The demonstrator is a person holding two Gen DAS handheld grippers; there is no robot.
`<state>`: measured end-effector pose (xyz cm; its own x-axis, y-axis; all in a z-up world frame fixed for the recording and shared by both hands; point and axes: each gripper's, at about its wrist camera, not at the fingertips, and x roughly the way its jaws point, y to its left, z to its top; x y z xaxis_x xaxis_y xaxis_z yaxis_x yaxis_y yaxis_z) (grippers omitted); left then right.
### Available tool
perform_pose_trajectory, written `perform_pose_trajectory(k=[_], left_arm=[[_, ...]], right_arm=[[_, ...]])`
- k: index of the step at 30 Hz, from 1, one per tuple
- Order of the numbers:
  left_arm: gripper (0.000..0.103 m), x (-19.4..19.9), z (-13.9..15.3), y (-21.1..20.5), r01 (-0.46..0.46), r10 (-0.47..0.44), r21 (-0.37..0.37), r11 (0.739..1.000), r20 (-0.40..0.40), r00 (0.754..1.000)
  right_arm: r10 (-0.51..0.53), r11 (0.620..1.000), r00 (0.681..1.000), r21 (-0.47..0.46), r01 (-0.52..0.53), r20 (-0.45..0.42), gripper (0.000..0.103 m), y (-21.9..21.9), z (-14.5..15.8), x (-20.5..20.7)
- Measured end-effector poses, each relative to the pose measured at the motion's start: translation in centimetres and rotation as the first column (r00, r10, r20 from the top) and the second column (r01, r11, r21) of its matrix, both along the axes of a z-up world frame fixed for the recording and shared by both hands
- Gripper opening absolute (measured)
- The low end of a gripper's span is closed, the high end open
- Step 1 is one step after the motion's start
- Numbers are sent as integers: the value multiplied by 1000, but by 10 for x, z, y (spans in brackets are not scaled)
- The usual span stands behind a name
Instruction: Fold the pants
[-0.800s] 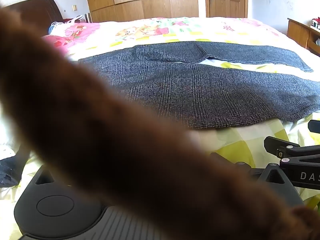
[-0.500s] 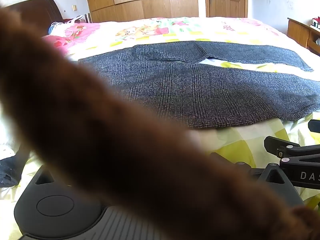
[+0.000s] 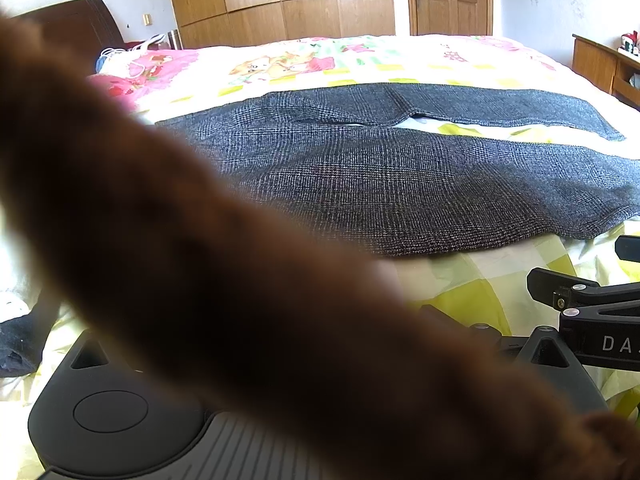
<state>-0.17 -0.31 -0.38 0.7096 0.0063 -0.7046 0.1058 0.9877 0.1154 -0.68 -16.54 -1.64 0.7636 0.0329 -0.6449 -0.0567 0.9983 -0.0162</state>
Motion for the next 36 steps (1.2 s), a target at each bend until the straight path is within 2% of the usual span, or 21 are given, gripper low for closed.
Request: perform_pose_trajectory(k=[36], left_arm=[[103, 0, 2, 1, 4, -4, -10, 1000, 2, 1000]], right_arm=[[8, 1000, 1000, 14, -8, -5, 103, 3, 0, -1]])
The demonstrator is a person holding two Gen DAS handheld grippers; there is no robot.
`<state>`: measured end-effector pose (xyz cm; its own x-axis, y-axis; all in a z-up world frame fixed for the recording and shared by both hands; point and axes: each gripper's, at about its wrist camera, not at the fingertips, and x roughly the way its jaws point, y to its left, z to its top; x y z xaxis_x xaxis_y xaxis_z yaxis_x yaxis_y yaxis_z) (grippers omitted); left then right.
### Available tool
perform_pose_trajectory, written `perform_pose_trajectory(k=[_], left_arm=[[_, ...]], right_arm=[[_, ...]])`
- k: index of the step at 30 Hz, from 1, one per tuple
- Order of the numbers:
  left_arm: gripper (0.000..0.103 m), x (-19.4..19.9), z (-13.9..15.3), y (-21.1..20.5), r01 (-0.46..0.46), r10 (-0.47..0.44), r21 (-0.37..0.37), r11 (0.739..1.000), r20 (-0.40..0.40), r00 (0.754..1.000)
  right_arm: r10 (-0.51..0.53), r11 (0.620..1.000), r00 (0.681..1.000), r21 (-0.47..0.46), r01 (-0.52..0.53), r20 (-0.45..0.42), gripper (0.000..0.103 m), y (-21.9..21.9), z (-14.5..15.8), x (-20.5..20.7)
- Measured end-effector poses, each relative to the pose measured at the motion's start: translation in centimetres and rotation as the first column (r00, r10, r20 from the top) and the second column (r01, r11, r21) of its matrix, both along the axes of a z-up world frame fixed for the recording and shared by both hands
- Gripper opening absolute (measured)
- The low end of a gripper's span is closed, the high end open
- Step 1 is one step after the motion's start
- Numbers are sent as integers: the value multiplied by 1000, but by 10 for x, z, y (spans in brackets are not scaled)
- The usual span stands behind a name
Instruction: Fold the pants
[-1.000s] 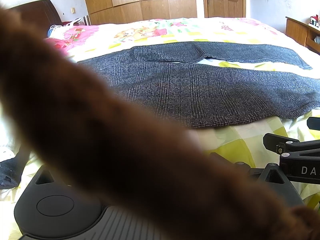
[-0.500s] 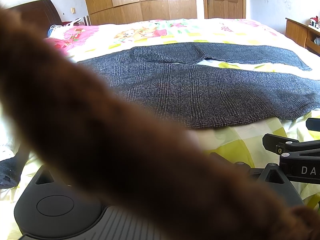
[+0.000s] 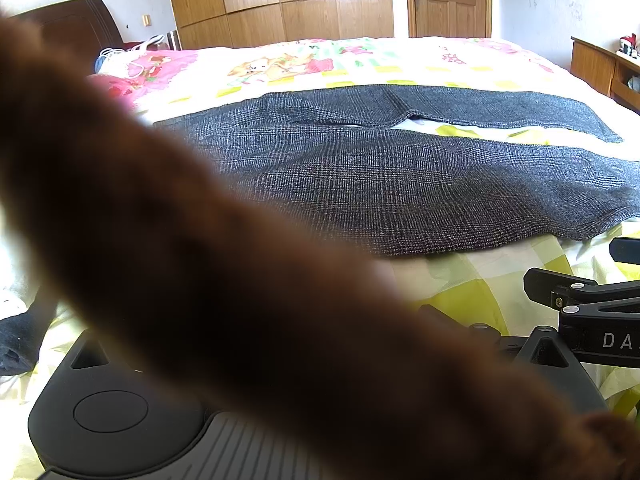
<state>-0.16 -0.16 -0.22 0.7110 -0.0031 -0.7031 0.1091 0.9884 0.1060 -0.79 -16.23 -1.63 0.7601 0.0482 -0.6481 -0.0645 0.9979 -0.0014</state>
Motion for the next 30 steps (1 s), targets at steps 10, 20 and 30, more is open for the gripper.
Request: perform_pose_trajectory(k=[10, 20, 30], left_arm=[[103, 0, -1, 1, -1, 1, -6, 1000, 1, 1000], [103, -4, 1, 0, 3, -3, 5, 1000, 24, 1000], [103, -6, 2, -5, 13, -13, 23, 1000, 39, 999]], right_arm=[[10, 1000, 1000, 5, -10, -2, 103, -2, 0, 2], [18, 1000, 1000, 17, -18, -1, 103, -5, 2, 2], [12, 1000, 1000, 22, -12, 6, 103, -8, 5, 0]])
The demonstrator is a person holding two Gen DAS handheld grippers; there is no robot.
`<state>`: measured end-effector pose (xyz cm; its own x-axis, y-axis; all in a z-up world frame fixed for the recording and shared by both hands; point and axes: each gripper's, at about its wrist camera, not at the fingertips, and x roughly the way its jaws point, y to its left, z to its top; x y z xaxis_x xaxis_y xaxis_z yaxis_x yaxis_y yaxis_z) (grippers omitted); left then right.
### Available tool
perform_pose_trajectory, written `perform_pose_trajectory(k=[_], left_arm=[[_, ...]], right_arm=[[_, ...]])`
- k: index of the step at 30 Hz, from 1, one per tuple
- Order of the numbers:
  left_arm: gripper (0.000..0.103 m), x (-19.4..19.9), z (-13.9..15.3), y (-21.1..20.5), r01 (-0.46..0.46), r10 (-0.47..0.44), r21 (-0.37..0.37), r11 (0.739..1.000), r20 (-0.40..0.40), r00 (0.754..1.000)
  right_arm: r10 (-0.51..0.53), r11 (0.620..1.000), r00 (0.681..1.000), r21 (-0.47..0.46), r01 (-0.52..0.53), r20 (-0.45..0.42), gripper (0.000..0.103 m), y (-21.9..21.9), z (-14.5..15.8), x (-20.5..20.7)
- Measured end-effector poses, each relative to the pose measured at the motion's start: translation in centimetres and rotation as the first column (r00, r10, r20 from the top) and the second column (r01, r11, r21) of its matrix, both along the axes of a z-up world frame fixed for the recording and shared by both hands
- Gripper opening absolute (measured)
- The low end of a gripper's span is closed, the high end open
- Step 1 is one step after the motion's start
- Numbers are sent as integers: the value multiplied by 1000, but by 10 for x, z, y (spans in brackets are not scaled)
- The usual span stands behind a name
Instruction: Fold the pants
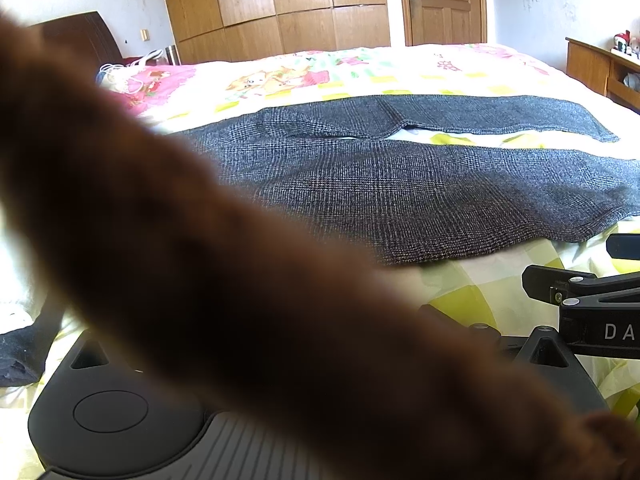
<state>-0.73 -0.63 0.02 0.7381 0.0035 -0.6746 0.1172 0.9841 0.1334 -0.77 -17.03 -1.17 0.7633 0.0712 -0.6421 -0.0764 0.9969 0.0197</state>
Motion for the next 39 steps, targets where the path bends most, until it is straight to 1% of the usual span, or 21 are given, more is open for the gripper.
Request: perform_pose_trajectory(k=[34, 39], left_arm=[[103, 0, 0, 0, -5, 5, -3, 1000, 0, 1000], [103, 4, 5, -3, 4, -4, 14, 1000, 15, 1000]], right_arm=[[7, 1000, 1000, 8, -7, -6, 103, -1, 0, 2], [-2, 999, 1000, 41, 3, -9, 103, -6, 0, 4]])
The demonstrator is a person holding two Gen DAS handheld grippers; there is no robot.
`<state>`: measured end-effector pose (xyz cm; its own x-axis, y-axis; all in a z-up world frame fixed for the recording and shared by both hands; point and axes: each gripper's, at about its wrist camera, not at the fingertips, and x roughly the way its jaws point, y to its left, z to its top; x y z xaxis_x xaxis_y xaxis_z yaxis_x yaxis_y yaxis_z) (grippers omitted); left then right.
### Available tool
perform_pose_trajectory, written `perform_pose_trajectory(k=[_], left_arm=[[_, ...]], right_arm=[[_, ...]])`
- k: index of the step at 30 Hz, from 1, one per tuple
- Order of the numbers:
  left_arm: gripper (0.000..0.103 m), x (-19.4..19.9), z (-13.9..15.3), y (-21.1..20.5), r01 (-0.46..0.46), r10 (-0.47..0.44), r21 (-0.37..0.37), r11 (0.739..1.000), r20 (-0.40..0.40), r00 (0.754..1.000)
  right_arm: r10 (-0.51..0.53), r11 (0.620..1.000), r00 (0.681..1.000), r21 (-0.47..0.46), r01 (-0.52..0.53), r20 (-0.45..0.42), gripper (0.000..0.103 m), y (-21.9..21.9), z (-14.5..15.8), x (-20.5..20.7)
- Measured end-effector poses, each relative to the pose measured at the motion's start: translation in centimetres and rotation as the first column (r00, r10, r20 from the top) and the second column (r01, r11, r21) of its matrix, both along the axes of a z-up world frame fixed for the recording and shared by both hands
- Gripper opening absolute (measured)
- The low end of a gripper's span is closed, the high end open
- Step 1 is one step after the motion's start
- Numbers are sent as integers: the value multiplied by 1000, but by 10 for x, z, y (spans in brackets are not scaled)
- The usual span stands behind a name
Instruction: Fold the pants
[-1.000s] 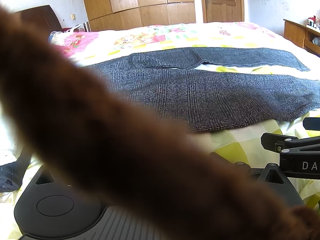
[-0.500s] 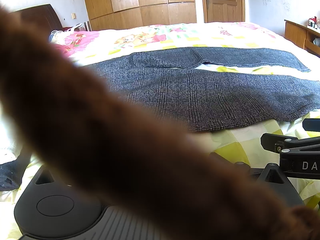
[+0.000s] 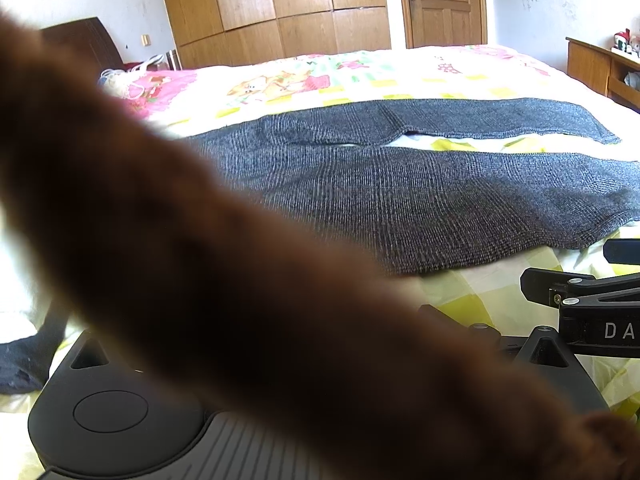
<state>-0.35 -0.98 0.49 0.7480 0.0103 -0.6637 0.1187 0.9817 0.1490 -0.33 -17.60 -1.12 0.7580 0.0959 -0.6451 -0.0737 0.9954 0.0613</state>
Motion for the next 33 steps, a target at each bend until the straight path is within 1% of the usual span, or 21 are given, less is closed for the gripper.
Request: perform_pose_trajectory(k=[4, 5, 7, 13, 15, 18, 22, 24, 26, 28, 30, 31, 33], left_arm=[[103, 2, -6, -3, 2, -2, -3, 1000, -17, 1000], [103, 3, -6, -4, 2, -2, -1, 1000, -19, 1000], [103, 3, -5, -5, 3, -3, -1, 1000, -17, 1000], [103, 4, 2, -8, 15, -15, -7, 1000, -3, 1000], [103, 6, 6, -11, 39, -39, -13, 999, -1, 999], [103, 12, 17, -20, 86, -85, -46, 995, 20, 996], [103, 31, 26, -48, 158, -155, -64, 985, 53, 986], [103, 41, 26, -68, 213, -208, -71, 975, 65, 976], [103, 48, 25, -92, 270, -265, -69, 960, 73, 961], [103, 53, 23, -117, 329, -323, -70, 942, 82, 943], [103, 58, 20, -142, 385, -379, -73, 920, 85, 921], [103, 61, 17, -154, 409, -404, -76, 909, 83, 911], [103, 66, 10, -174, 448, -443, -78, 891, 72, 893]], right_arm=[[-12, 1000, 1000, 6, 12, -18, 103, -2, -2, 3], [-12, 1000, 1000, 12, 12, -24, 101, -3, -3, 4], [-14, 1000, 999, 25, 15, -30, 100, -4, -2, 4], [-32, 998, 999, 57, 33, -21, 100, -11, 3, 3], [-43, 996, 999, 76, 44, -20, 99, -15, 8, 4], [-81, 992, 997, 100, 81, -7, 99, -27, 17, 6], [-189, 970, 982, 149, 190, -21, 99, -68, 25, 15], [-262, 948, 964, 172, 266, -48, 98, -100, 28, 17], [-344, 913, 936, 207, 351, -72, 98, -136, 30, 16], [-433, 865, 896, 236, 443, -96, 97, -173, 30, 13], [-511, 820, 851, 231, 524, -116, 94, -205, 28, 11], [-544, 796, 828, 228, 561, -135, 94, -222, 26, 12], [-581, 752, 791, 248, 611, -188, 88, -250, 16, 14]])
